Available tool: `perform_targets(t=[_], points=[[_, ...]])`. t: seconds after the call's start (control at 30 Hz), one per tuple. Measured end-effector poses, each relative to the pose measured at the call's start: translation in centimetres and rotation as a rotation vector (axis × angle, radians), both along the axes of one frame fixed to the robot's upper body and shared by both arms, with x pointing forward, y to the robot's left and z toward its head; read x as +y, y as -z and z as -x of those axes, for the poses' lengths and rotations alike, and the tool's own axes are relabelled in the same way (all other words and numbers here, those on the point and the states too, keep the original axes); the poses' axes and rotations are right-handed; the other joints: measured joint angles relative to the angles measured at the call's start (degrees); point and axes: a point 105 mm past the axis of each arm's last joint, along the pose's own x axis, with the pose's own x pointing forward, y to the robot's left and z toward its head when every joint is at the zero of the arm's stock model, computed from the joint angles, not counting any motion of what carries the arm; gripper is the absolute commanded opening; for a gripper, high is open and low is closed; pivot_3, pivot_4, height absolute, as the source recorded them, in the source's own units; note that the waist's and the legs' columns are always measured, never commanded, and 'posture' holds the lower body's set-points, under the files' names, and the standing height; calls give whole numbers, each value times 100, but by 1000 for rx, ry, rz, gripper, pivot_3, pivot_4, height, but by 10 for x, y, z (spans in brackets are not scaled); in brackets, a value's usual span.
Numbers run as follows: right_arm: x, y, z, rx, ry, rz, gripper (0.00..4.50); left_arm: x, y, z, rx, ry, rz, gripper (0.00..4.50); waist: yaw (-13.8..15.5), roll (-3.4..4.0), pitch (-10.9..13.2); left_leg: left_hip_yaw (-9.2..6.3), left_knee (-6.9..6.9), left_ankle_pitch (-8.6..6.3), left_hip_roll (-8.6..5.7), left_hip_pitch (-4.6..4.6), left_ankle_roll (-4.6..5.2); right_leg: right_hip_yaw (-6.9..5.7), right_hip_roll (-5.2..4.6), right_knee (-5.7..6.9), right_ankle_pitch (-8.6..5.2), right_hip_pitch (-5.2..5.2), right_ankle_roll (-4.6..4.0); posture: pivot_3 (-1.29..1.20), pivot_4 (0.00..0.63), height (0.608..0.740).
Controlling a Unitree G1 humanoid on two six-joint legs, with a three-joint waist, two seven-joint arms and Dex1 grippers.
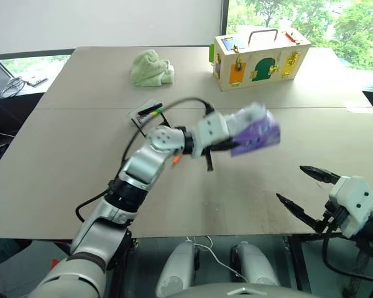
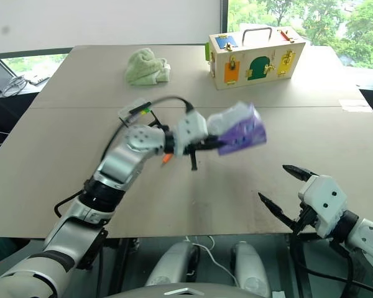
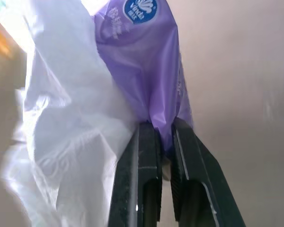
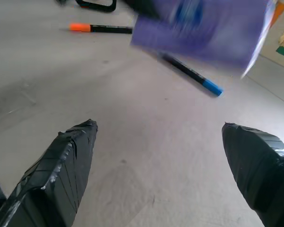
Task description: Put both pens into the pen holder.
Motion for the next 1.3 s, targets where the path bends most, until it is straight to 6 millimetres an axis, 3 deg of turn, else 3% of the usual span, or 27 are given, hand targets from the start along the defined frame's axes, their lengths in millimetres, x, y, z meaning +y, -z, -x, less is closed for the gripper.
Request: perform_targets(t=[0.07,0.13,0.2,0.23,0.27,0.3,0.37,0.4,0.47,0.57,0.67,0.77,0.8,0.93,1.03,1.17,1.2,1.27,1.3], points=[[2,-2,-4,-15,-14,-8,4500,17,-48,-5,-55,-87,141,50,-7,1,-1,1,0,0,0,2,-1,-2,6,3,0,-2,1,0,150,740],[6,-3,-12,-25,-43,-25,4500,52,-99,-18,-142,-293,274,50,-20,1,-1,6,0,0,-2,12,-1,1,20,5,-1,4,3,0,150,740],[11,-7,-19,-42,-76,-38,4500,97,-127,-33,-229,-562,316,50,-75,-1,1,11,-2,0,-3,23,0,7,30,8,-4,8,9,0,150,740],[14,-10,-23,-50,-97,-48,4500,135,-139,-40,-287,-762,316,50,-127,-1,1,15,-9,0,-4,30,0,12,30,12,-3,9,7,0,150,740],[15,-11,-25,-53,-105,-53,4500,155,-142,-42,-306,-864,313,50,-144,-1,0,16,-11,0,-4,32,-1,14,30,12,-1,9,3,0,150,740],[17,-12,-28,-54,-125,-62,4500,193,-144,-42,-342,-1048,278,50,-161,-3,2,18,-15,0,-4,36,-1,17,31,14,0,9,2,0,150,740],[21,-15,-35,-58,-157,-73,4500,249,-130,-33,-360,-1293,176,50,-216,-2,1,23,-21,3,-3,42,-8,23,29,16,0,8,1,0,150,740],[24,-14,-38,-55,-178,-77,4500,281,-114,-24,-330,-1418,109,50,-245,-3,1,23,-26,9,-2,42,-18,24,28,13,0,6,1,0,150,740],[28,-11,-43,-37,-216,-79,4500,320,-71,-10,-196,-1564,16,50,-221,-5,2,21,-25,12,-3,32,-25,19,16,10,-2,2,2,0,150,740],[38,-13,-45,-41,-294,-80,4500,345,-12,11,36,-1652,-50,50,-106,-29,10,5,-15,12,-4,9,-26,0,-6,0,-1,-3,3,0,150,740],[47,-20,-42,-61,-375,-93,4500,355,39,32,273,-1697,-47,50,-4,-41,7,-14,-11,7,-10,0,-18,-2,-18,-2,0,-2,2,0,150,740],[55,-23,-38,-56,-436,-105,4500,357,63,43,401,-1694,-55,50,36,-52,2,-39,-6,6,-10,-8,-17,-19,-18,1,1,-5,-1,0,150,740],[57,-23,-37,-56,-451,-105,4500,358,67,46,453,-1678,-24,777,36,-54,1,-49,-6,8,-11,-10,-20,-27,-18,2,2,-6,-4,0,150,740],[57,-23,-39,-54,-458,-103,4500,356,67,54,560,-1618,19,2423,8,-54,1,-47,-6,10,-10,-8,-23,-24,-18,6,4,-5,-7,0,150,740],[57,-21,-40,-47,-454,-102,4500,338,54,56,606,-1507,70,3718,-1,-52,2,-44,-7,11,-10,-9,-25,-20,-20,6,4,-8,-8,0,150,740],[56,-18,-39,-37,-444,-105,4500,297,4,52,487,-1253,152,3718,21,-53,1,-49,-7,24,-10,-18,-48,-27,-20,4,4,-9,-9,0,150,740],[55,-16,-39,-27,-435,-106,4500,262,-18,58,427,-1058,154,3718,19,-54,1,-46,-5,25,-11,-23,-50,-26,-24,0,4,-11,-8,0,150,740],[55,-15,-39,-27,-432,-107,4500,247,-26,61,401,-979,132,3718,8,-50,-1,-40,-5,25,-13,-21,-49,-20,-27,0,4,-11,-8,0,150,740],[54,-15,-39,-29,-423,-109,4500,223,-29,70,402,-851,81,3718,-10,-41,-3,-32,-7,25,-13,-18,-49,-12,-26,2,4,-14,-8,0,150,740]])
